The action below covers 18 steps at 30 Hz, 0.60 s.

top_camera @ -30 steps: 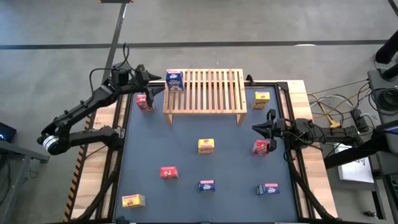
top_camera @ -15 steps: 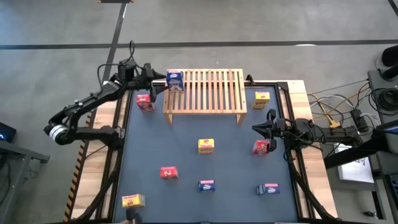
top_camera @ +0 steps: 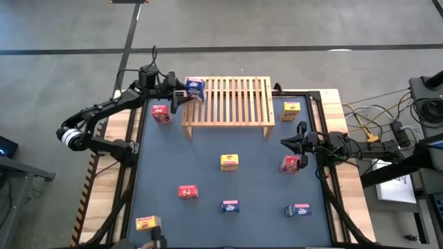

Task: Stack cereal on shelf
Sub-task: Put the top blue cereal box on the shelf

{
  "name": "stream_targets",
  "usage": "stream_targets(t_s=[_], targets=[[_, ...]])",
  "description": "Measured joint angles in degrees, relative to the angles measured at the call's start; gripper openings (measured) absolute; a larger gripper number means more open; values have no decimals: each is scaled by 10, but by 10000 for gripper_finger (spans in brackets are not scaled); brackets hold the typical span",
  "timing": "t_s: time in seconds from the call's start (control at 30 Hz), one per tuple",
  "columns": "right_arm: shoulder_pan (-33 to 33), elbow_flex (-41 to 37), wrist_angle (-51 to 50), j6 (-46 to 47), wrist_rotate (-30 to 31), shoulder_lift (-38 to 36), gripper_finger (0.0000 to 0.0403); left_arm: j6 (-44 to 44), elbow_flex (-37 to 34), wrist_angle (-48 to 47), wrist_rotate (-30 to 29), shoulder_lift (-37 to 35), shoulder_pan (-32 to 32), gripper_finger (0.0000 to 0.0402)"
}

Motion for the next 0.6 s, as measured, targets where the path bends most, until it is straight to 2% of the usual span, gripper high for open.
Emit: stream_targets(t_s=[0.27,0.6], targets=[[0,0,0,0,0,0,22,11,0,5,4,-1,1,162],[0,0,0,0,0,0,22,-1,0,64,1,-6,19,159]])
